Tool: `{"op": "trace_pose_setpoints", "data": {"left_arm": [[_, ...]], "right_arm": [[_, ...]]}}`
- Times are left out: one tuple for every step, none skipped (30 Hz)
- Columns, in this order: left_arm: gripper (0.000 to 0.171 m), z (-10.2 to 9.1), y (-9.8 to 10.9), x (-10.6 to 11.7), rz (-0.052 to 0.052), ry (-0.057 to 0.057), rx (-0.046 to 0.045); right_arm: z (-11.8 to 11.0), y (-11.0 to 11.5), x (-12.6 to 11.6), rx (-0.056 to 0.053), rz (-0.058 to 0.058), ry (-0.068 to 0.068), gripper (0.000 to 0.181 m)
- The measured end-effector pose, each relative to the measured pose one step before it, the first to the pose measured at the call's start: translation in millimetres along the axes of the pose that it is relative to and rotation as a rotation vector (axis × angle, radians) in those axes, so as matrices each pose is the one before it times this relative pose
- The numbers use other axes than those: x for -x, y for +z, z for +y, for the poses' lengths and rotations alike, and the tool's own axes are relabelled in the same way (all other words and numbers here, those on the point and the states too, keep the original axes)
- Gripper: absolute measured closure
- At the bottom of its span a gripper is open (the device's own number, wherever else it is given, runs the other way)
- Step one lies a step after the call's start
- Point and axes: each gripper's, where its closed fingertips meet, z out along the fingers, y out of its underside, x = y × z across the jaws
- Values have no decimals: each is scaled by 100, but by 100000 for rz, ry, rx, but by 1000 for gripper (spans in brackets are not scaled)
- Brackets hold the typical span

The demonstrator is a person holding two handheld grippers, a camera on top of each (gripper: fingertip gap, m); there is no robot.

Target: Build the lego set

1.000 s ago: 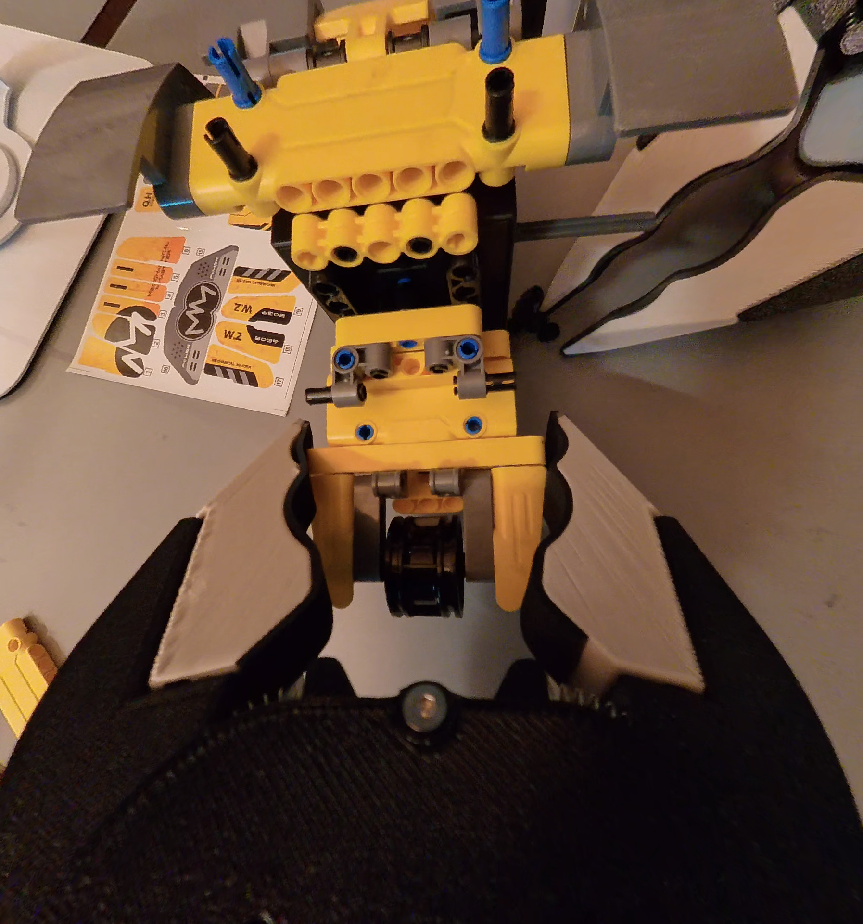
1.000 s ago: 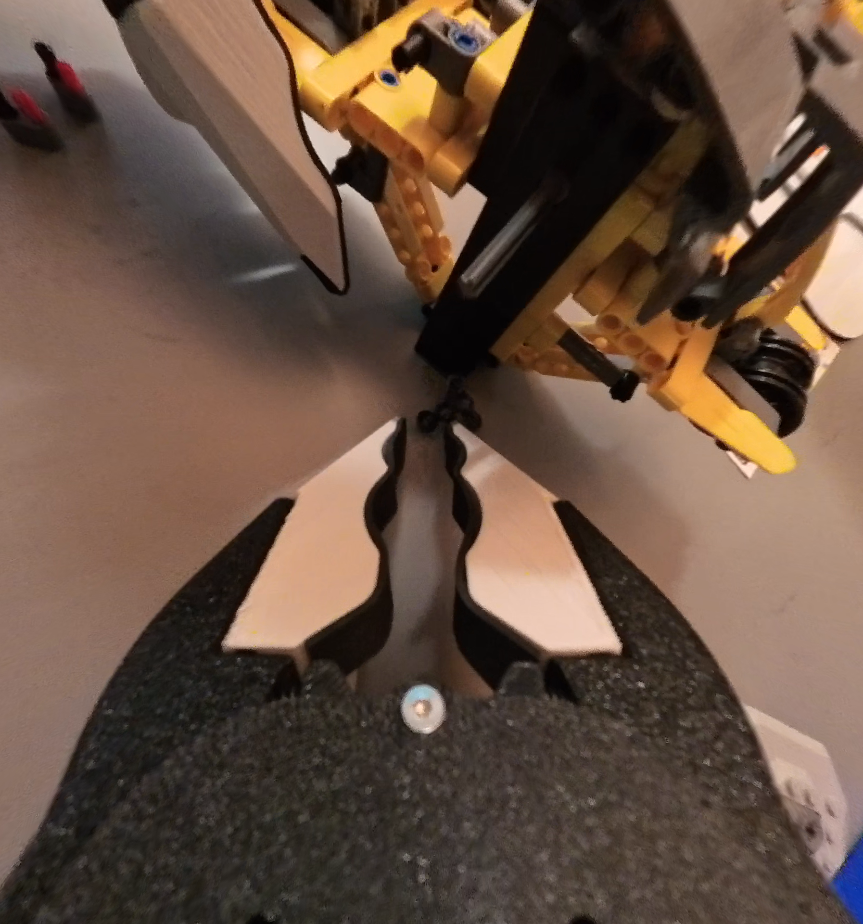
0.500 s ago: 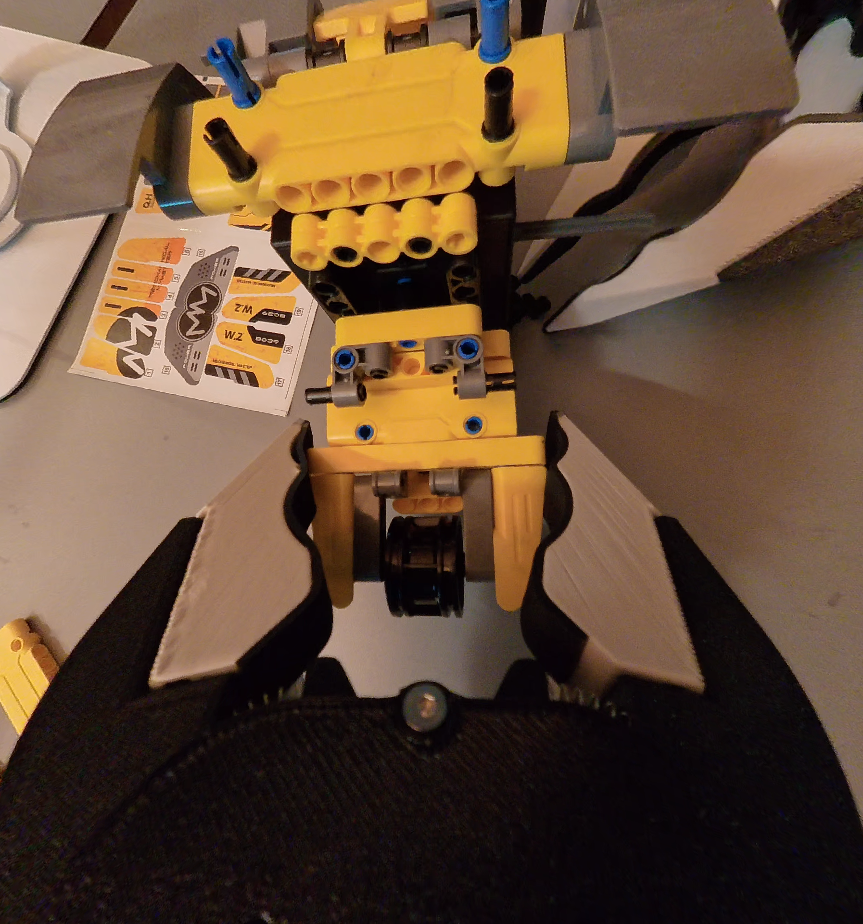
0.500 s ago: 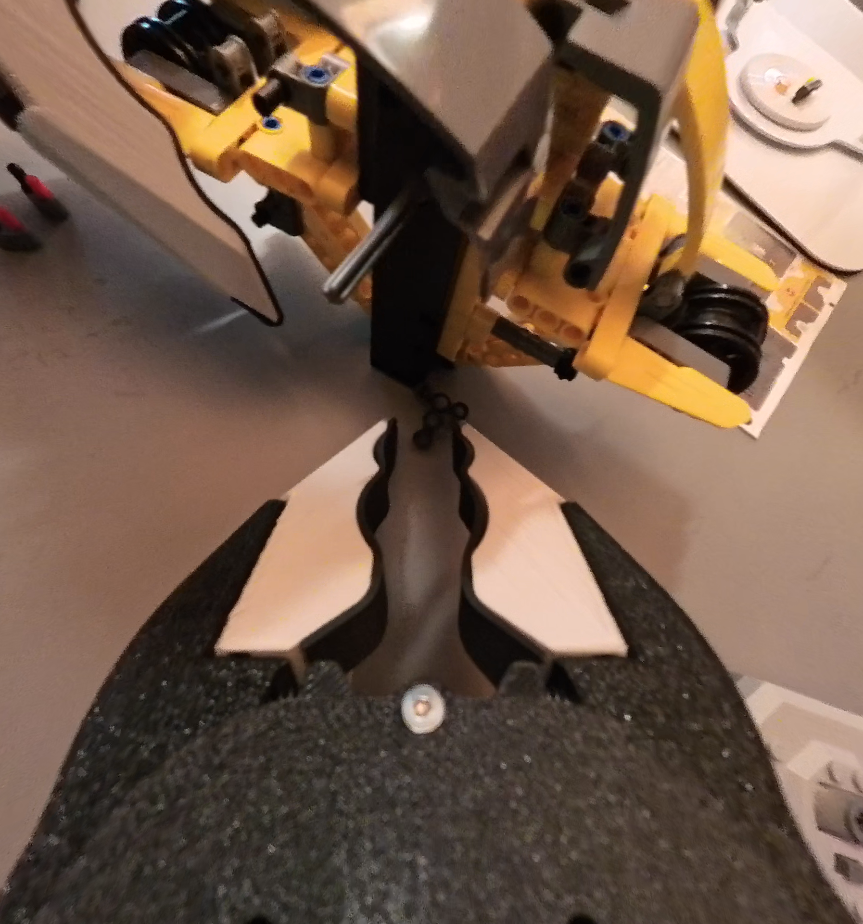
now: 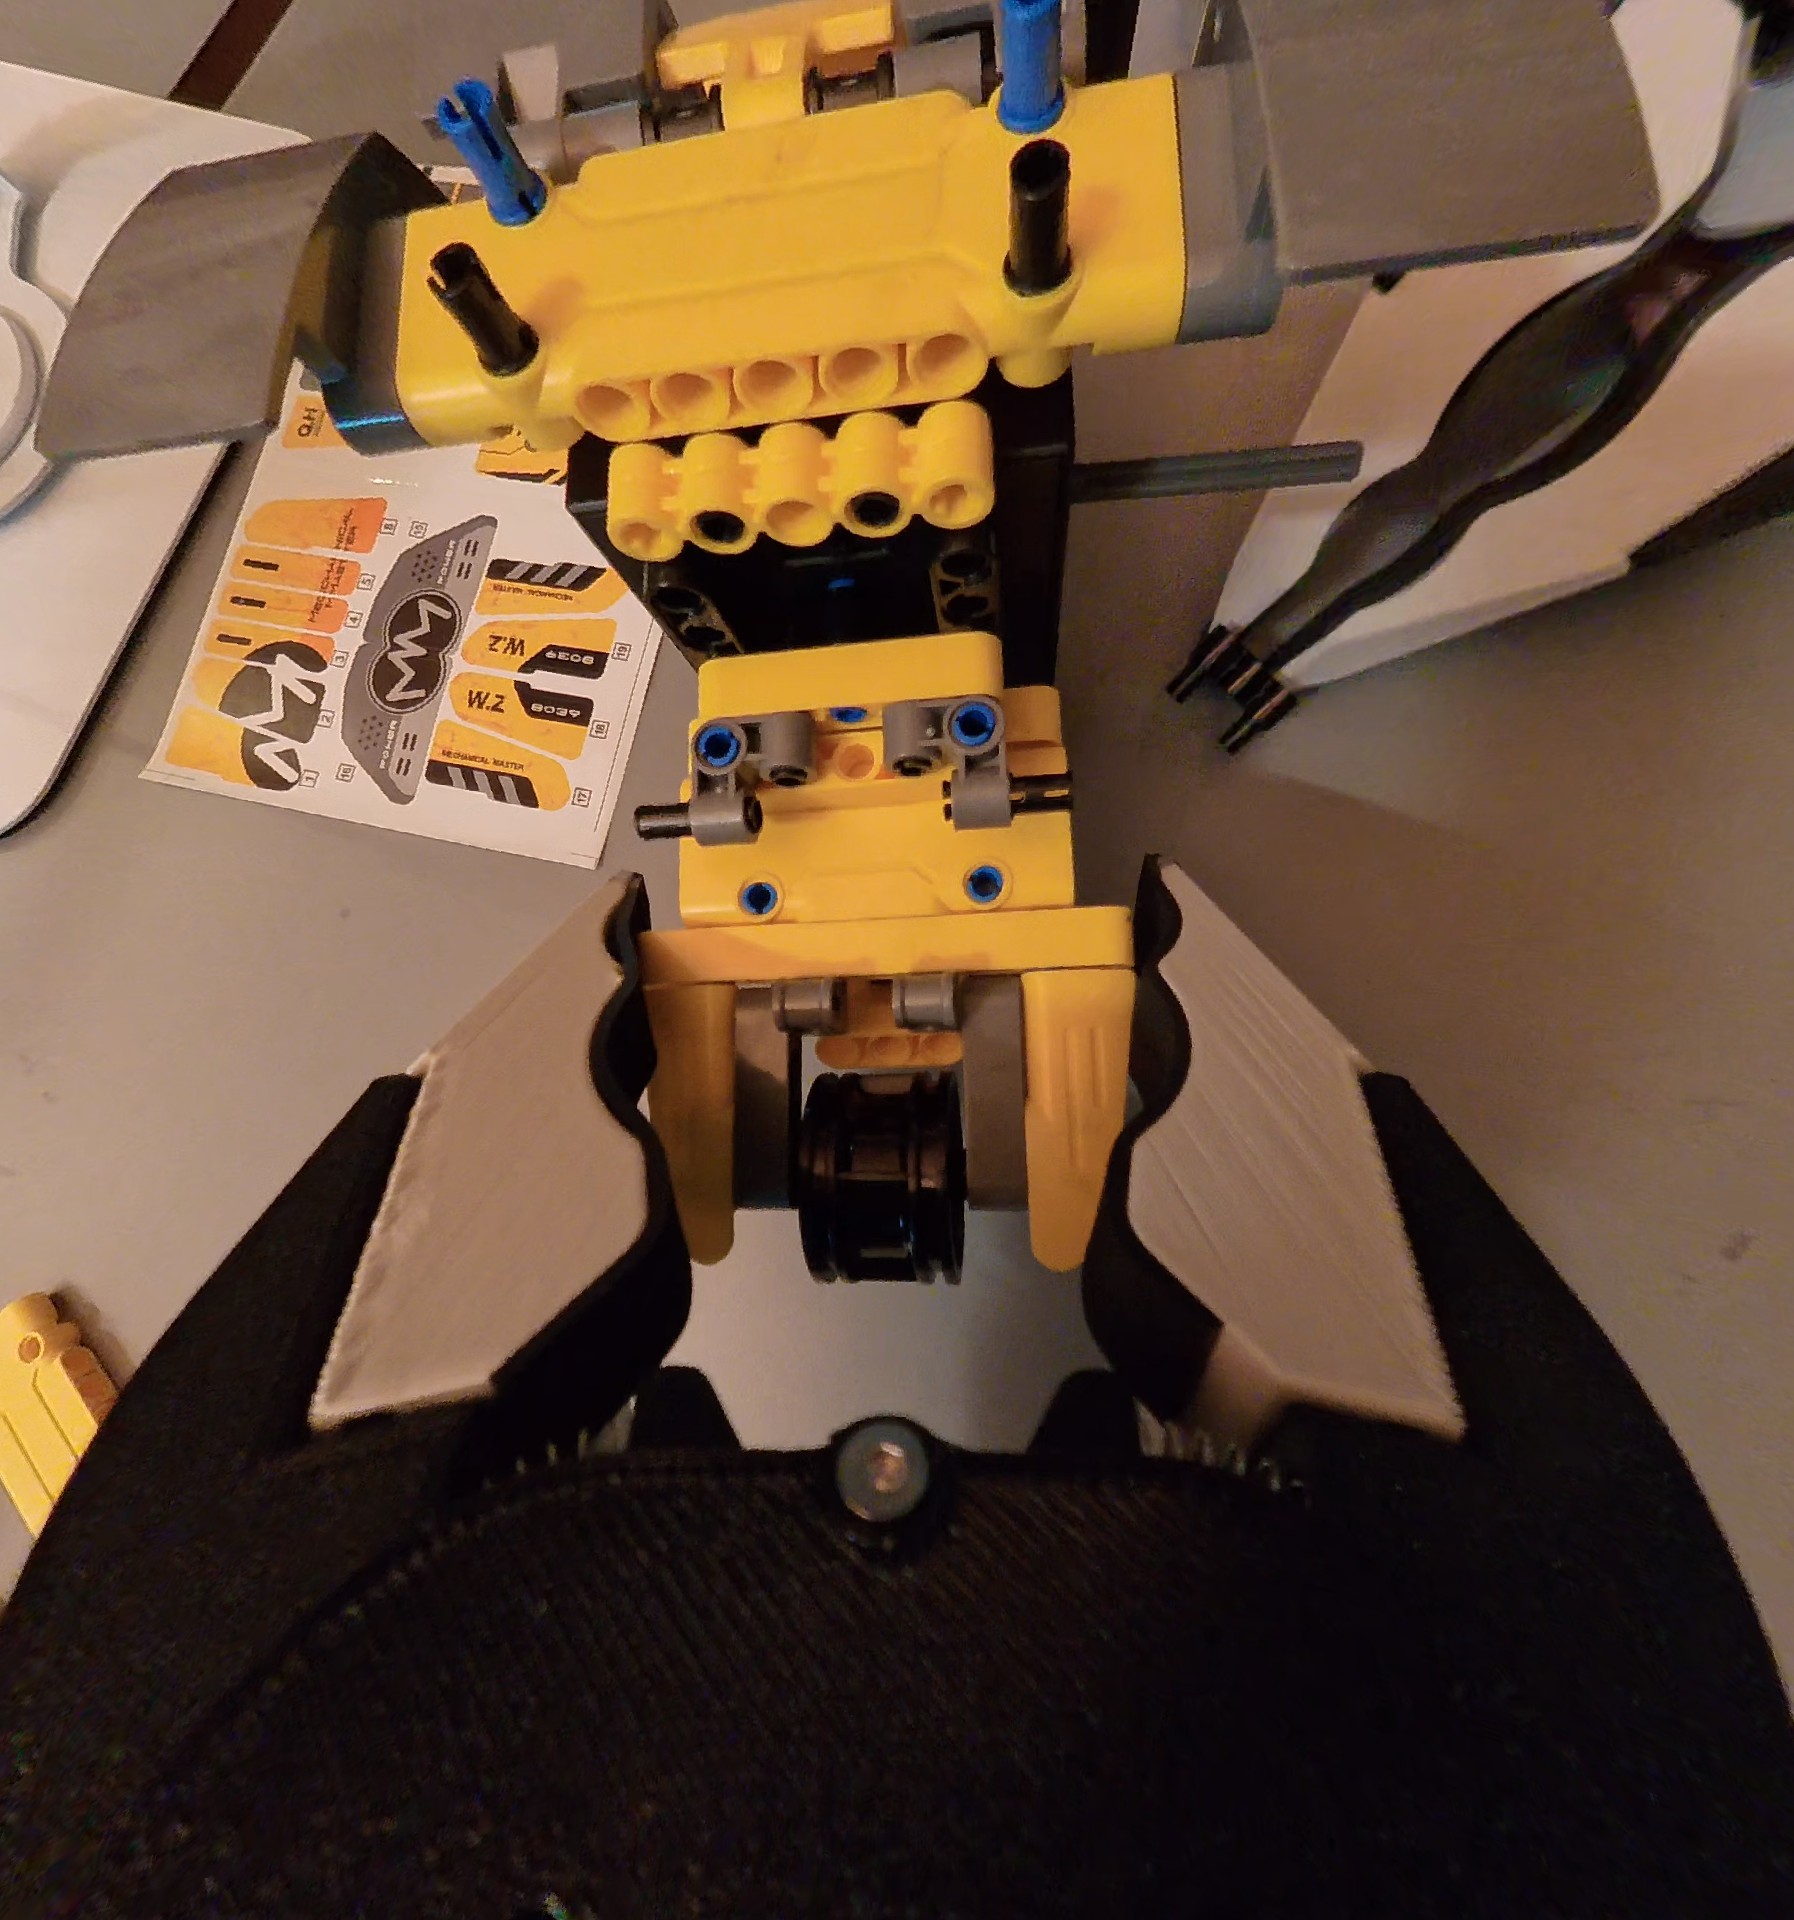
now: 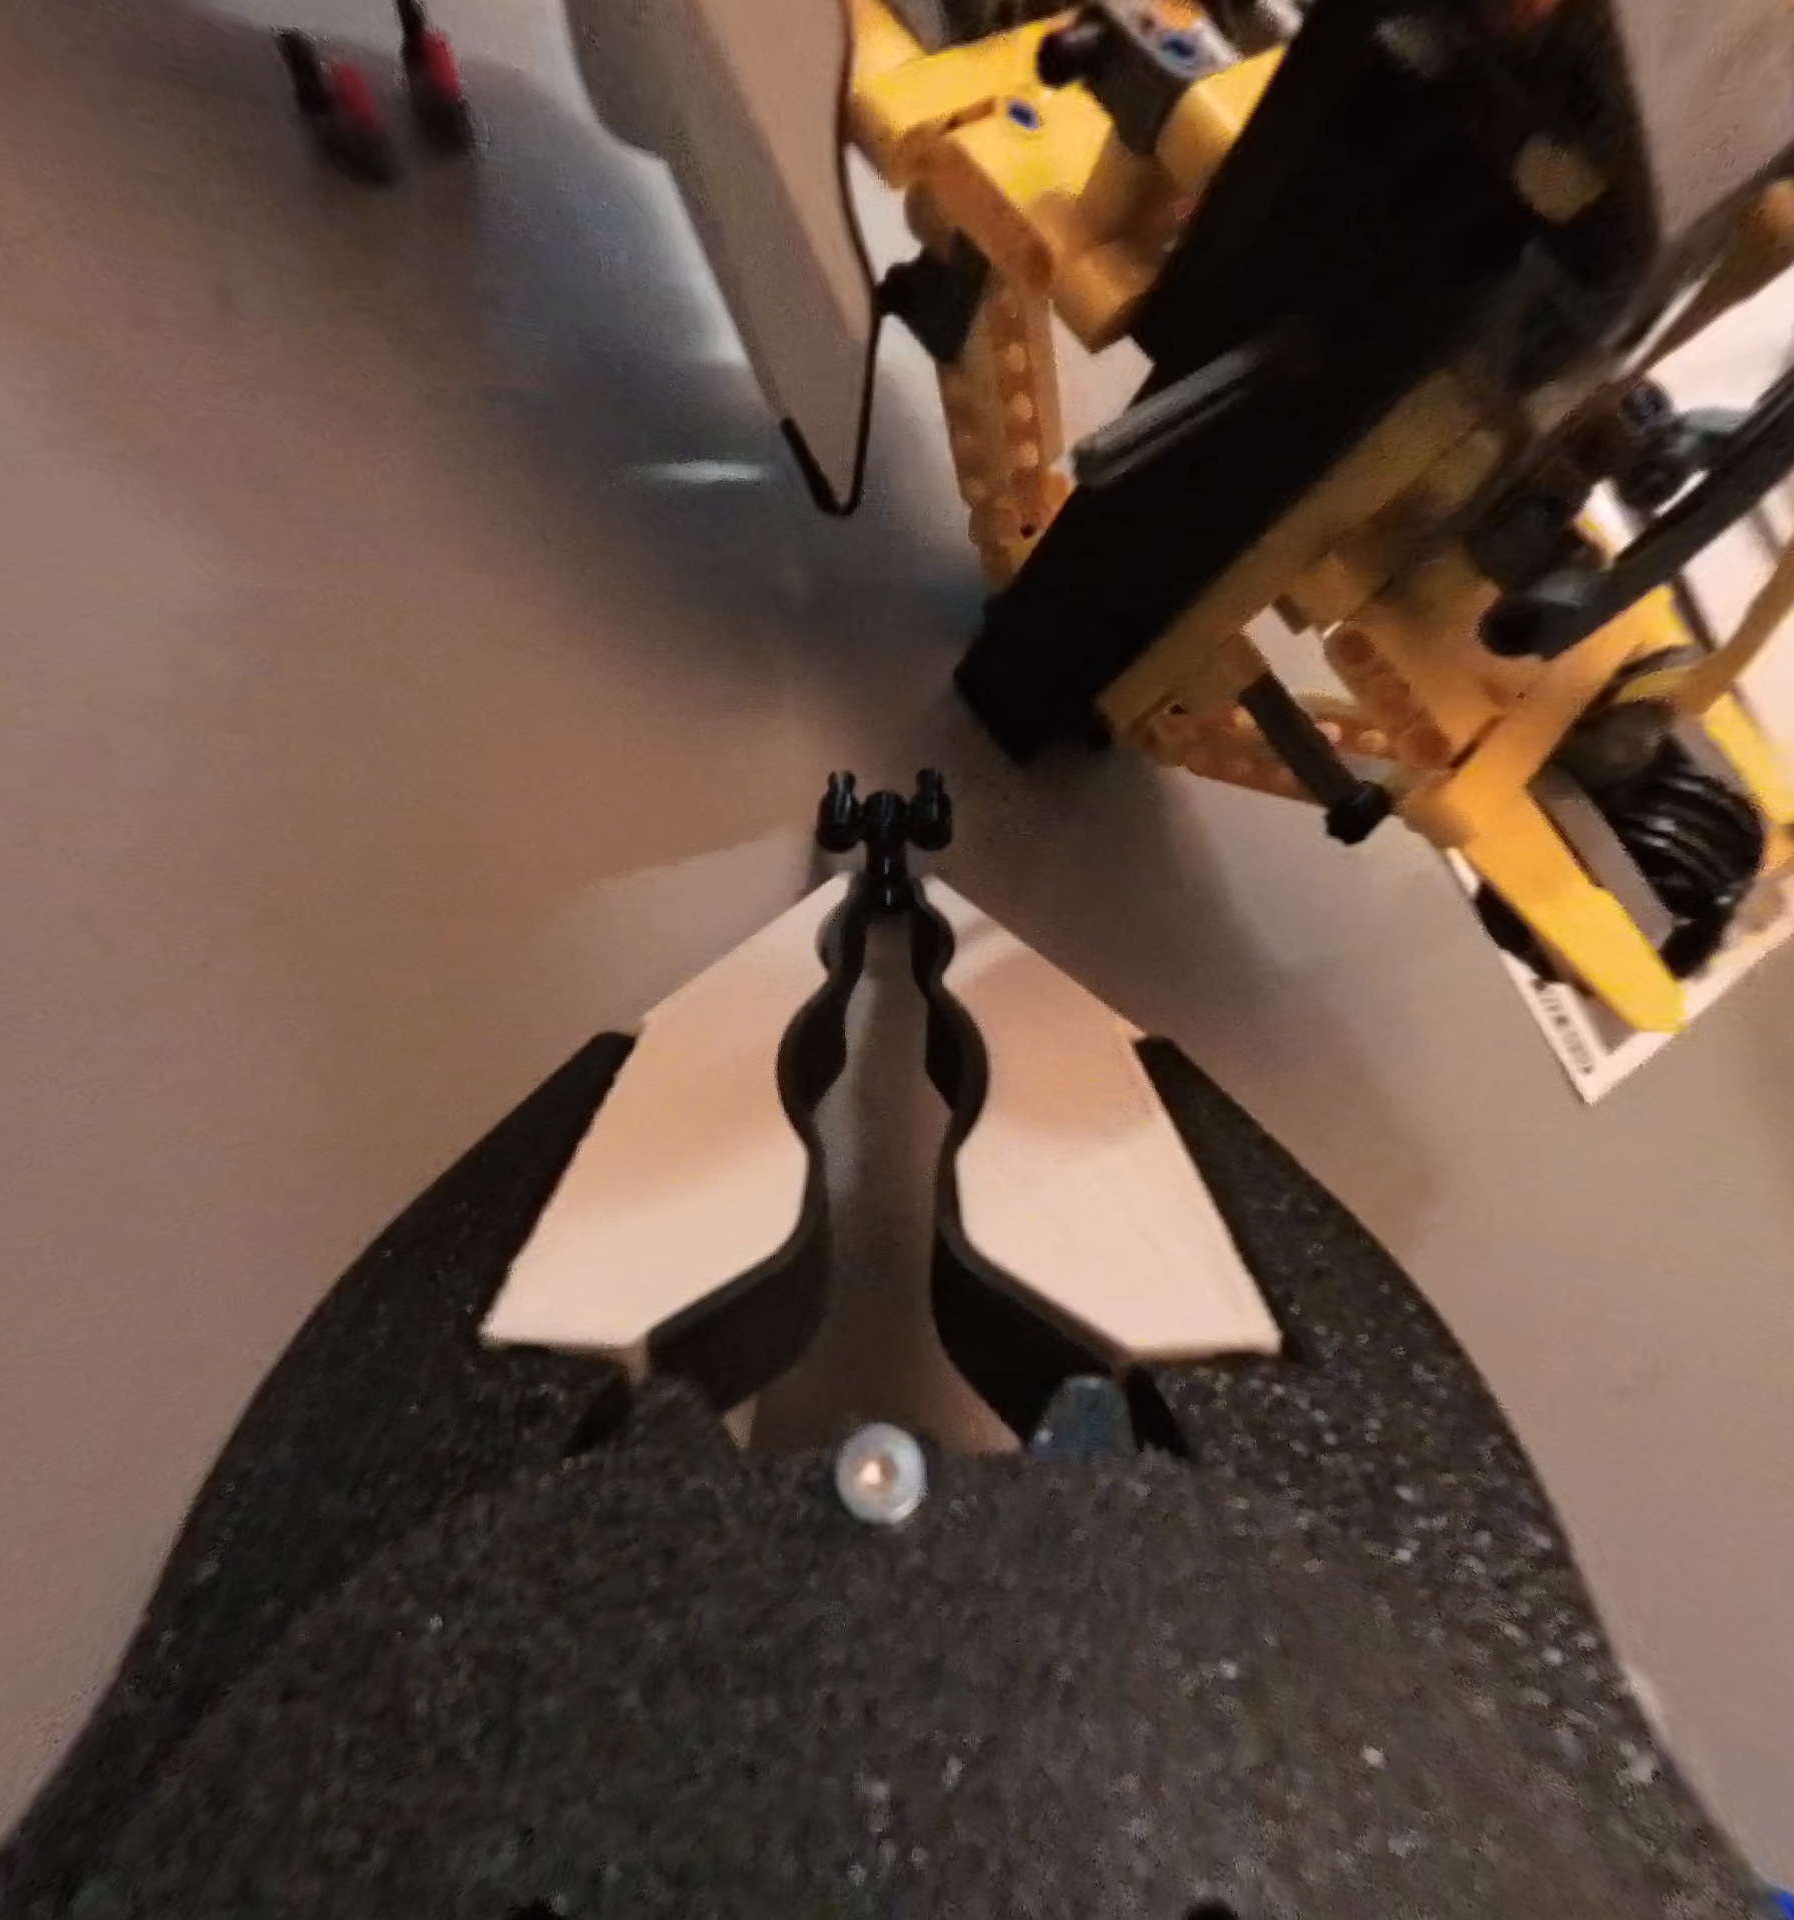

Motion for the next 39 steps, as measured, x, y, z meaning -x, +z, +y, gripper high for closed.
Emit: {"op": "trace_pose_setpoints", "data": {"left_arm": [[82,-5,2,5,54,65,-68],[82,1,-4,-1,34,6,-70],[82,-5,2,0,18,39,-33],[82,17,1,10,24,92,43],[82,12,5,-1,32,64,40],[82,7,-4,9,23,48,19],[82,3,-2,2,51,4,-14],[82,5,8,-2,25,31,-11],[82,-16,0,9,-1,37,-22],[82,-17,-2,-1,-31,27,-39],[82,-13,7,0,-43,39,-60],[82,-20,1,-3,-54,68,-28],[82,-14,9,0,-81,80,-37],[82,1,1,1,-83,90,76],[82,-6,7,1,-26,11,36],[82,1,2,7,25,-44,17],[82,4,-3,1,35,-35,-5],[82,-5,4,5,81,-88,-61],[82,-1,2,8,105,-106,-63],[82,-4,2,-5,77,-31,-64],[82,-5,3,1,9,39,-37],[82,-1,0,-2,12,2,-5],[82,-3,1,3,-15,8,-21],[82,0,0,3,-5,31,1],[82,1,-1,4,26,-7,-23],[82,-4,1,2,31,-37,-59],[82,0,0,-1,19,20,-3],[82,6,8,1,-4,20,-8],[82,2,-4,-6,11,9,-31],[82,-1,1,-1,12,5,-10],[82,0,0,6,-28,35,1],[82,7,-7,1,-21,55,11],[82,-4,2,-3,19,1,-26],[82,-1,0,4,19,-30,-39],[82,-4,3,-6,-13,8,3],[82,10,-8,4,-47,37,31],[82,-4,3,-1,-42,26,3],[82,3,-5,-2,-21,4,-18],[82,1,0,2,-51,41,40]], "right_arm": [[253,-226,-197,-176,941,-2044,174],[274,-202,-213,700,493,561,174],[254,-186,-353,871,906,1707,171],[171,-158,-368,468,894,2108,165],[28,-179,-234,-403,71,2092,159],[-88,-210,-168,-1100,-143,2116,156],[-176,-218,-118,-1524,-383,2016,155],[-264,-203,-51,-1981,-772,2408,154],[-356,-150,12,-2355,-1283,3255,152],[-344,-74,15,-2341,-1484,4229,152],[-267,-7,-17,-1820,-1427,5097,152],[-172,78,-46,-1204,-1282,5792,152],[-80,126,-117,-718,-779,6622,153],[-7,177,-153,-274,-670,7237,154],[67,216,-42,388,-1222,6997,153],[134,209,104,1002,-1852,5079,152],[111,172,180,868,-1716,2864,152],[96,131,116,679,-544,1205,152],[111,90,9,754,581,-11,152],[147,71,14,1082,759,-643,153],[205,63,-11,1458,914,-642,155],[218,55,1,1501,686,-625,160],[146,20,147,1020,-297,-793,163],[89,-15,169,609,-660,-445,166],[53,-33,166,406,-790,-245,169],[98,-24,138,575,-758,-486,169],[83,-57,115,472,-577,-692,169],[72,-81,62,410,-217,-649,169],[13,-98,-12,165,338,-1319,169],[-154,-119,-150,-671,1660,-2780,169],[-330,-165,-165,-1726,2299,-4111,169],[-462,-160,-178,-2487,2627,-4446,169],[-552,-120,-203,-3154,3025,-4527,169],[-464,-36,-224,-2797,3293,-4288,169],[-254,77,-177,-1362,3121,-3715,169],[-45,206,-131,38,2916,-3028,169],[141,328,-46,1089,2362,-2742,169],[349,420,92,2294,1417,-2483,169],[420,411,72,2978,1467,-2122,169]]}}
